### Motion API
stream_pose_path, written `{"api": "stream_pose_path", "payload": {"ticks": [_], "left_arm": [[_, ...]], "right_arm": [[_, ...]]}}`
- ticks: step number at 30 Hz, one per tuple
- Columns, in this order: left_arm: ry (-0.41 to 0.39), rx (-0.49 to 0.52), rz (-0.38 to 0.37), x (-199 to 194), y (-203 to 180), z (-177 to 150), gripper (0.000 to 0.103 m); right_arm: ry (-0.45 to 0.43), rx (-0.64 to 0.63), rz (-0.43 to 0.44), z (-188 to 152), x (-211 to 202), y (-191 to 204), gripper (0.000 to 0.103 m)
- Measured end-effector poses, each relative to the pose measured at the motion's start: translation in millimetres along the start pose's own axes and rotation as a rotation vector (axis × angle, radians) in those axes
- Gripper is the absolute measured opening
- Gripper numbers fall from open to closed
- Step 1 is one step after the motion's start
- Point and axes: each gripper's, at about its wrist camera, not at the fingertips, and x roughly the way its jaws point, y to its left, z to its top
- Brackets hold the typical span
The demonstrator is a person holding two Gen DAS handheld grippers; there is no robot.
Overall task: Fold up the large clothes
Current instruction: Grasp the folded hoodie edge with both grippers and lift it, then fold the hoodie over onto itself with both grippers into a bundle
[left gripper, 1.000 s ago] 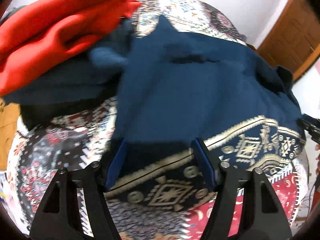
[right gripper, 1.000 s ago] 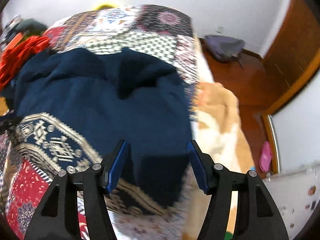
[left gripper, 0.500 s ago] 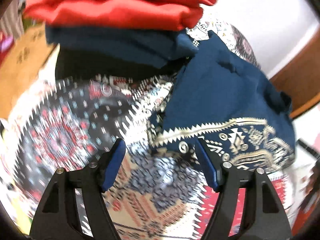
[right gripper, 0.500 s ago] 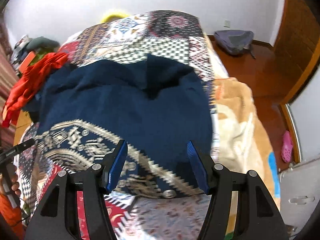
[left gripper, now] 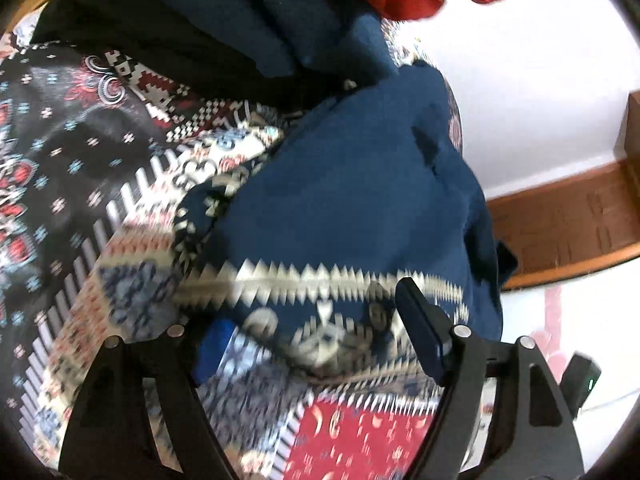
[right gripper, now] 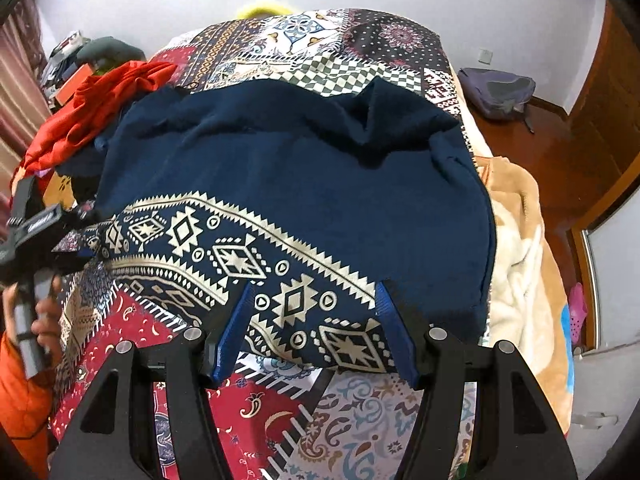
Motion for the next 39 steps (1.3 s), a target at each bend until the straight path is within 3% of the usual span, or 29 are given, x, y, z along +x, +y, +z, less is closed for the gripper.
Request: {"api": "stream_pose_path", "payload": {"ticks": [7, 8, 9, 10, 12, 14, 20, 22, 26, 32, 36, 39], "left_arm": [[-0.101, -0.172, -0.085, 21, 1, 11, 0.076], [-0.107, -0.187, -0.077, 23, -1, 13, 0.065], [-0.107, -0.185, -0.05, 26, -4, 14, 0.047], [-0.099, -0.176, -0.018, 29, -6, 14, 0.038], [-0.099, -0.169, -0.003, 28, -9, 12, 0.025], [-0.113, -0.144, -0.004, 20, -16, 8, 0.019], [-0.156, 0.082, -0.003, -46, -40, -21, 0.015], [-0.181, 0.109, 0.0, -69, -38, -37, 0.015], [-0.237, 0.06, -0.01, -116, -14, -60, 0.015], [-0.375, 0.06, 0.058, -187, 13, -93, 0.014], [-0.422, 0.09, 0.097, -201, 3, -98, 0.014], [-0.416, 0.116, 0.106, -205, 0, -89, 0.014]], "right_arm": [[0.024, 0.035, 0.024, -4, 9, 3, 0.059], [0.026, 0.036, 0.024, -5, 9, 4, 0.059], [0.025, 0.038, 0.024, -5, 8, 4, 0.059], [0.025, 0.042, 0.025, -6, 7, 5, 0.059], [0.021, 0.052, 0.038, -8, 3, 5, 0.059], [0.013, 0.062, 0.046, -10, -3, 6, 0.059], [-0.012, 0.06, 0.052, -9, -21, 18, 0.059], [-0.014, 0.053, 0.072, -7, -24, 29, 0.059], [-0.012, -0.004, 0.117, -6, -25, 65, 0.059], [0.033, -0.131, 0.211, -13, -5, 142, 0.059], [0.121, -0.242, 0.26, -28, 27, 194, 0.059], [0.153, -0.289, 0.236, -41, 47, 212, 0.059]]}}
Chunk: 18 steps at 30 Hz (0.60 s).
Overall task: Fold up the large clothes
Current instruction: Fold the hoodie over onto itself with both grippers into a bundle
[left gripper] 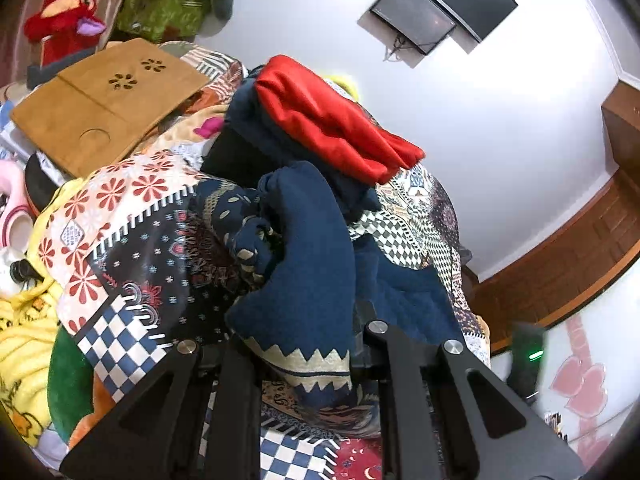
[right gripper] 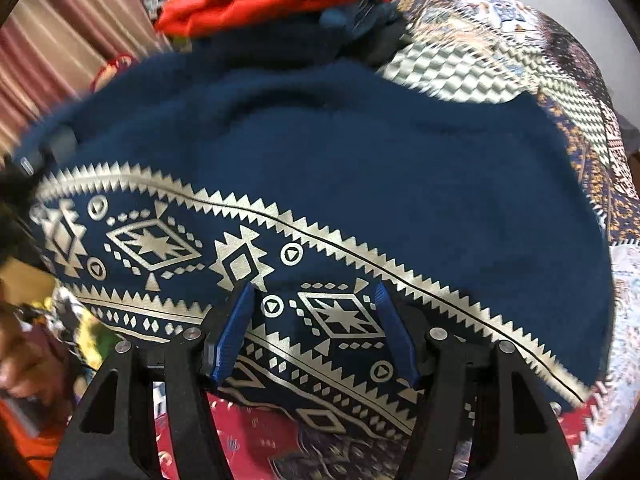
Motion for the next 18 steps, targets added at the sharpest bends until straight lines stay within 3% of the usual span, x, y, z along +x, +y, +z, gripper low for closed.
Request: {"api": "stream_pose_path", "payload": {"ticks": [2, 5, 8, 13, 18], "left_arm": [[0.01, 0.036, 0.002, 1, -16, -3, 0.014], [-0.005, 0.117, 0.001, 3, -47, 0, 0.014], [-0.015, 0.193, -0.03, 12, -90, 4, 0.014], [-0.018, 0.341, -0.085, 37, -180, -10, 0.014], [0.12, 0.516, -0.16, 88, -255, -66, 0.015]], "right_arm": [[-0.001, -0.011, 0.003, -2, 2, -2, 0.059], [0.012, 0.028, 0.081, -3, -12, -20, 0.059], [-0.062, 0.107, 0.083, -6, -44, -54, 0.059], [-0.233, 0.24, -0.062, -29, -109, -124, 0.059], [-0.307, 0.372, -0.16, -62, -150, -178, 0.059]]}}
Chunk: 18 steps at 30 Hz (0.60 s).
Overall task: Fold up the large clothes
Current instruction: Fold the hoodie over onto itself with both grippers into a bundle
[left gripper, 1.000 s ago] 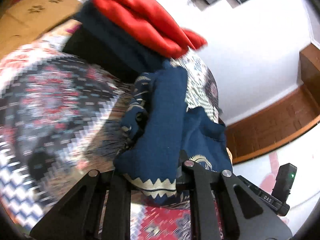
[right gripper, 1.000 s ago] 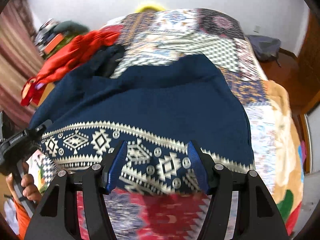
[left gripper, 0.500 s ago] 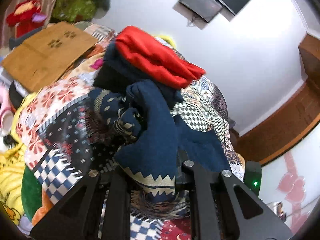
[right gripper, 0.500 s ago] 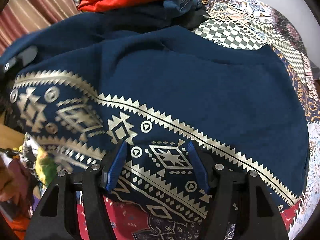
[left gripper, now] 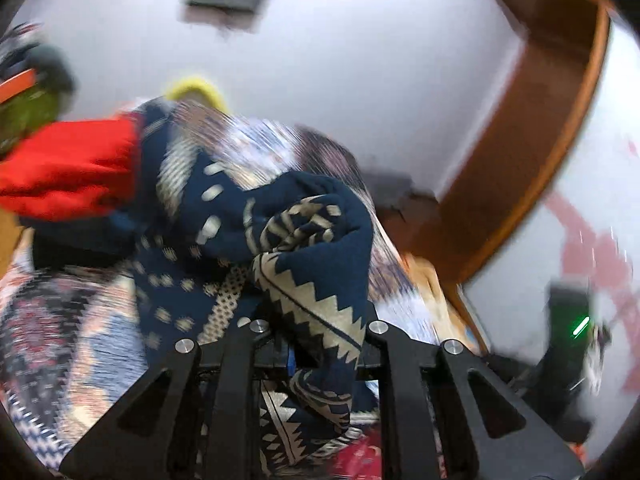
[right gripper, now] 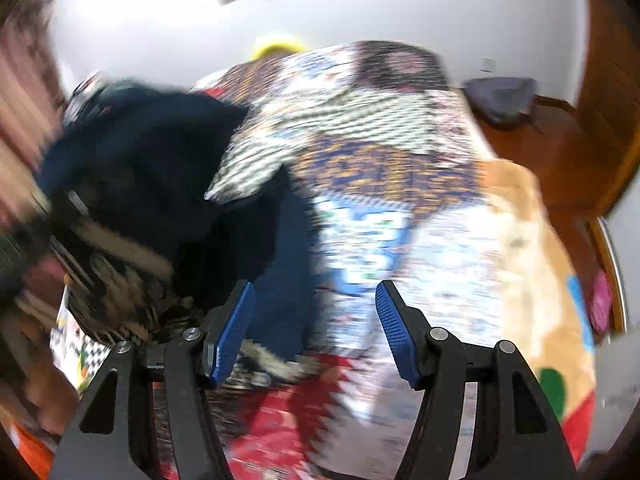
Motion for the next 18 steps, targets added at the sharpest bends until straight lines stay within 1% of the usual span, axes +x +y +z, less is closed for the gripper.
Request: {"api": "stream_pose_path", "payload": {"ticks": [1, 2, 3, 5, 6, 8, 10, 12, 14, 15, 16, 18], "left_arm": [[0.074, 0.036, -0.015, 22, -13, -11, 0.015], [0.126, 0.048, -0.023, 37, -18, -19, 0.016], [0.217, 0.055, -0.035, 58, -21, -34, 0.018], [0.351, 0.047, -0.041, 85, -19, -58, 0.019], [0.374, 0.056, -0.034, 89, -19, -67, 0.022], [0.368, 0.1, -0.027, 82, -21, -74, 0.024], [0.357, 0.169, -0.026, 65, -29, -76, 0.036], [0.338, 0.21, -0.039, 43, -35, -74, 0.066], [0.277, 0.231, -0.027, 18, -33, -67, 0.075], [0.245, 0.241, -0.009, 8, -29, -63, 0.078], [0.205, 0.246, 0.018, -6, -25, -61, 0.08], [0.126, 0.239, 0.083, -29, -8, -56, 0.09]], "right_arm": [[-0.005, 0.028, -0.012, 2, -2, -11, 0.059], [-0.007, 0.045, -0.017, -1, -6, -17, 0.059], [-0.004, 0.06, -0.021, -2, -7, -22, 0.059], [0.001, 0.073, -0.026, -7, -10, -30, 0.059], [0.003, 0.071, -0.027, -9, -11, -31, 0.059], [0.007, 0.058, -0.028, -9, -11, -29, 0.059], [0.005, 0.041, -0.022, -5, -11, -24, 0.059], [-0.002, 0.025, -0.009, -3, -12, -19, 0.059], [-0.02, 0.006, 0.015, -4, -18, -11, 0.059], [-0.029, -0.007, 0.03, -2, -19, -5, 0.059], [-0.035, -0.022, 0.044, 0, -18, 1, 0.06], [-0.038, -0.048, 0.064, 3, -14, 14, 0.064]]}}
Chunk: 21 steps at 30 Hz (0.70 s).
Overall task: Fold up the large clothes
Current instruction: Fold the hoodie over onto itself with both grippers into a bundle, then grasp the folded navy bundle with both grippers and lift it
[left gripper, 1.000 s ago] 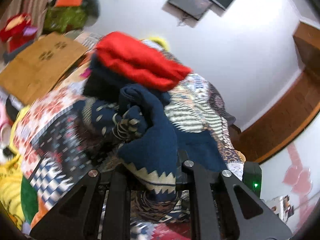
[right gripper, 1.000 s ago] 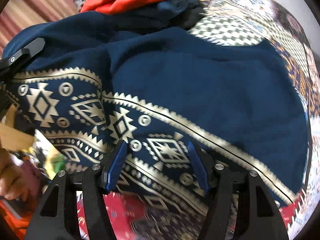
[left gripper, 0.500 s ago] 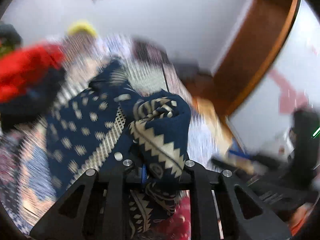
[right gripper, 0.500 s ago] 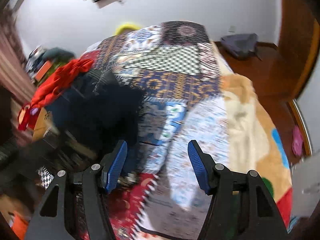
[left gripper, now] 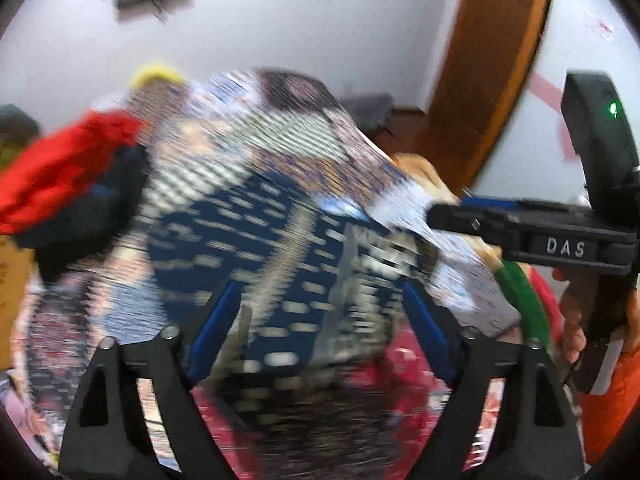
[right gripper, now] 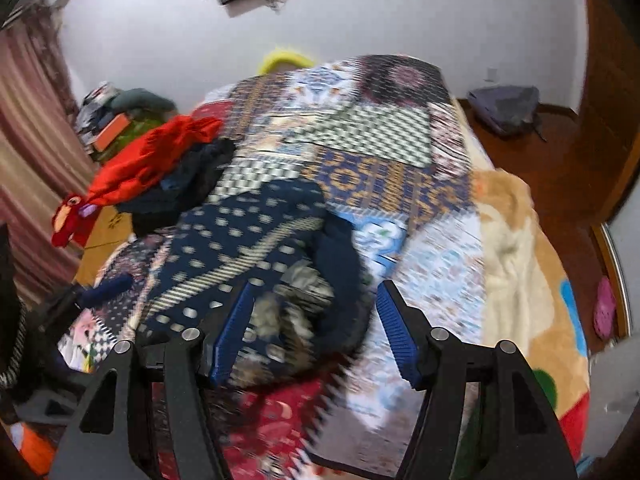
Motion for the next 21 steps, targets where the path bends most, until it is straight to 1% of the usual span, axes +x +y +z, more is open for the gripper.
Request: {"api": "stream_pose_path", "payload": {"ticks": [1, 2, 3, 4, 5, 7, 9, 11, 13, 14, 15, 17, 18, 21], "left_arm": [[-0.027, -0.013, 0.036, -6, 10, 0, 0.093], [-0.037, -0.026, 0.063, -6, 20, 1, 0.095], [-0.034, -0.048, 0.103, -5, 33, -1, 0.096], [-0.011, -0.071, 0.128, 1, 45, -2, 0.096], [0.018, -0.09, 0.132, 9, 55, -5, 0.096], [0.097, -0.128, 0.114, 24, 69, -18, 0.096], [0.166, -0.151, 0.093, 42, 78, -37, 0.096], [0.162, -0.15, 0.087, 45, 81, -53, 0.096], [0.139, -0.174, 0.074, 40, 85, -62, 0.096], [0.137, -0.189, 0.057, 38, 88, -65, 0.096], [0.139, -0.199, 0.044, 34, 88, -66, 0.096], [0.145, -0.21, 0.035, 35, 90, -69, 0.096], [0.149, -0.212, 0.032, 35, 90, -69, 0.096], [0.146, -0.226, 0.029, 31, 91, -64, 0.096]], "right_arm": [[0.001, -0.015, 0.008, 2, 4, 8, 0.065], [0.008, -0.029, 0.011, 3, 10, 15, 0.065], [0.02, -0.044, 0.013, 3, 17, 22, 0.065], [0.032, -0.052, 0.015, 2, 23, 26, 0.065], [0.052, -0.063, 0.017, 1, 31, 31, 0.065], [0.094, -0.078, 0.015, -6, 46, 35, 0.065], [0.123, -0.097, -0.026, -15, 56, 34, 0.065], [0.162, -0.112, -0.088, -29, 64, 26, 0.065], [0.197, -0.094, -0.073, -41, 64, 14, 0.066], [0.21, -0.078, -0.064, -46, 63, 9, 0.07], [0.216, -0.057, -0.065, -52, 60, 1, 0.07], [0.201, -0.054, -0.059, -54, 50, -5, 0.071], [0.211, -0.055, -0.074, -52, 42, -9, 0.071], [0.209, -0.053, -0.089, -47, 36, -10, 0.071]]}}
